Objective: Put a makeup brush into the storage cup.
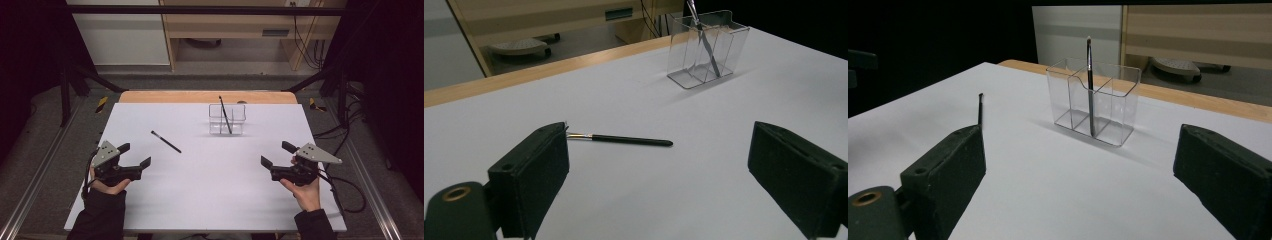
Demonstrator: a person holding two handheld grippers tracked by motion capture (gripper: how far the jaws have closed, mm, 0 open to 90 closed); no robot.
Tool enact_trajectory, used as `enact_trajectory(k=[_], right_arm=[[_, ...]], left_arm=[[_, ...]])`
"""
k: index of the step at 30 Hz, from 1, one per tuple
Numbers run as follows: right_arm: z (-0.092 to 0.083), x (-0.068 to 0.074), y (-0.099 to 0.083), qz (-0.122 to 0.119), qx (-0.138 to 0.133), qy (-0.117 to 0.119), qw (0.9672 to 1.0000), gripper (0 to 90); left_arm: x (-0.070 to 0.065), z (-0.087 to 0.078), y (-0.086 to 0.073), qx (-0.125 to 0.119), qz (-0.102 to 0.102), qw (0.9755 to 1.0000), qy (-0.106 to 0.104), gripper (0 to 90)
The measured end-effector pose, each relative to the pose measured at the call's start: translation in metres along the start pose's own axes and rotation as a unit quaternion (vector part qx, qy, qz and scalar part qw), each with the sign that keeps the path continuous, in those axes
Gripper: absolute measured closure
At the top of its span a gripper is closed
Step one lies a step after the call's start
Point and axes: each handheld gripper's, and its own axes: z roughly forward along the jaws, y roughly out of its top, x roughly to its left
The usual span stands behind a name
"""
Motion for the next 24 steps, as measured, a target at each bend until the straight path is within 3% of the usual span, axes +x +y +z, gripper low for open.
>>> enact_trajectory(k=[11,24], right_arm=[[0.0,0.003,0.0,-0.003,0.0,0.009,1.0,6.9],[0.002,0.005,0.0,-0.007,0.003,0.009,0.9999,6.8]], left_arm=[[-0.001,-0.001,0.011,-0.001,0.013,0.9999,-0.009,8.9],[0.004,0.016,0.022,0.021,0.022,0.999,-0.033,8.7]])
